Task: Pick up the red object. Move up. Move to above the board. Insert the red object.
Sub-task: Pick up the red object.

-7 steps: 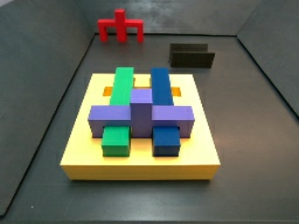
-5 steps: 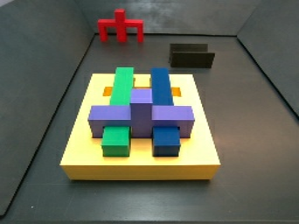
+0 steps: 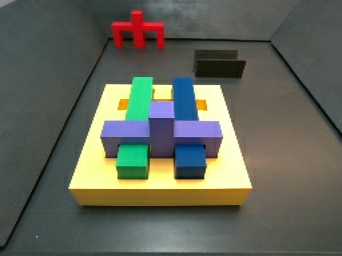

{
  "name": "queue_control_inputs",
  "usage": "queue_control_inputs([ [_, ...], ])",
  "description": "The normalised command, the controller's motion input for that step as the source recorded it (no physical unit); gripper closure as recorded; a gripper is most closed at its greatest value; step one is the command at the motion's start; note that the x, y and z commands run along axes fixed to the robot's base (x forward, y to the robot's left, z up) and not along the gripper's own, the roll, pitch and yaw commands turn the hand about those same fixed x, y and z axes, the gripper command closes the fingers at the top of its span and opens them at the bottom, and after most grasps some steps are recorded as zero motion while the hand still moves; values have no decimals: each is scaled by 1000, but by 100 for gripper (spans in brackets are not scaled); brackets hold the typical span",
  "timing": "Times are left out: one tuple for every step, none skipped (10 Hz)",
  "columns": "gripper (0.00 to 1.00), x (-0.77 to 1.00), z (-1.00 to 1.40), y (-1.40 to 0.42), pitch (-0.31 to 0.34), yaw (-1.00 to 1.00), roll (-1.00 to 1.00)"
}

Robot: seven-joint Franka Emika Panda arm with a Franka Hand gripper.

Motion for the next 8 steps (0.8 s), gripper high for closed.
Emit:
queue_control_inputs([
  [0,-354,-209,606,7,-51,13],
  [0,-457,-269,540,0,-57,24],
  [0,-514,-403,60,-54,-89,50],
  [0,-726,-337,-29,-151,-94,164],
  [0,-646,-271,-214,-163,-163,181],
  [0,-474,-346,0,-137,-106,83],
  [0,-489,-214,169,-81,-143,0],
  [0,-520,-151,231,-54,-157,17],
])
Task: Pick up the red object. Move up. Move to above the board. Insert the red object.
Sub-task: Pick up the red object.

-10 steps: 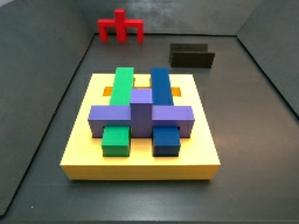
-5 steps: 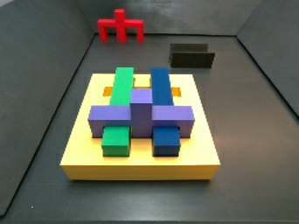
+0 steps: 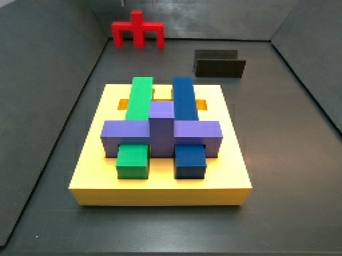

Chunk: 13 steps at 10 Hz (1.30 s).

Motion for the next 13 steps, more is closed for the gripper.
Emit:
queue_control_inputs([
  [0,-171,-326,363,-20,-86,51],
  [0,0,-277,183,-20,0,34],
  [0,254,-303,0,0,11,0],
  [0,300,-223,0,0,0,0],
  [0,123,-126,0,0,0,0],
  [0,0,-163,0,0,23,23],
  [0,0,-160,-260,-36,289,121],
  [0,-129,-154,-191,-93,277,74],
  [0,-46,-180,-34,-67,191,17],
  [0,0,-169,163,0,0,81],
  [0,0,-123,246,0,-40,69],
  [0,0,-100,86,0,-106,71],
  [0,97,-86,0,34,-160,96],
])
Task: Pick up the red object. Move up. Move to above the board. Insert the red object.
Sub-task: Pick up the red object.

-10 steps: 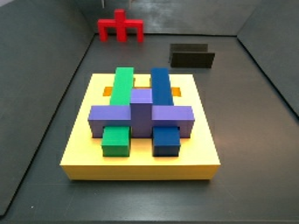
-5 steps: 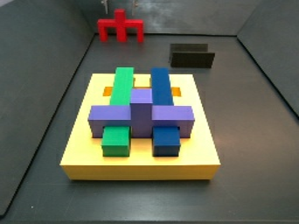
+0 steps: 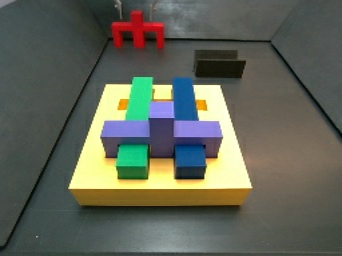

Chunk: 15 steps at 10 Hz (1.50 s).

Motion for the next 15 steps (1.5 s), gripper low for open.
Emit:
queue_control_inputs([
  [0,77,-71,0,27,-166,90],
  [0,91,-60,0,34,-180,83],
  [0,77,-69,0,39,-211,84],
  [0,0,-111,9,10,-160,33],
  [0,0,0,0,0,0,30],
  [0,0,0,0,0,0,0],
  [100,0,0,0,0,0,0],
  [100,0,0,0,0,0,0],
  [100,0,0,0,0,0,0],
  [100,0,0,0,0,0,0],
  [100,0,0,0,0,0,0],
  [100,0,0,0,0,0,0],
  [100,0,0,0,0,0,0],
  [100,0,0,0,0,0,0],
  [100,0,0,0,0,0,0],
])
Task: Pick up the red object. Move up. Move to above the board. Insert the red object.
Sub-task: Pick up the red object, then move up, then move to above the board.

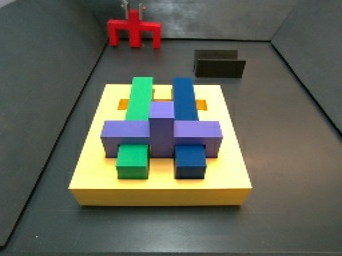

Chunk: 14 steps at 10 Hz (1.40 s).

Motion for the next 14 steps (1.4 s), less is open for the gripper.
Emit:
queue_control_inputs([
  [100,0,0,0,0,0,0],
  [100,0,0,0,0,0,0],
  [100,0,0,0,0,0,0],
  [100,0,0,0,0,0,0],
  [100,0,0,0,0,0,0],
  [100,0,0,0,0,0,0],
  [100,0,0,0,0,0,0],
  [100,0,833,0,0,0,0],
  [100,20,876,-35,-7,32,-5],
  [100,-16,578,-34,39,31,7],
  [100,-2,362,-13,41,28,27],
  [100,0,1400,0,0,0,0],
  [100,-16,1400,-1,13,-10,-19],
  [100,-67,1400,-17,15,-10,2],
])
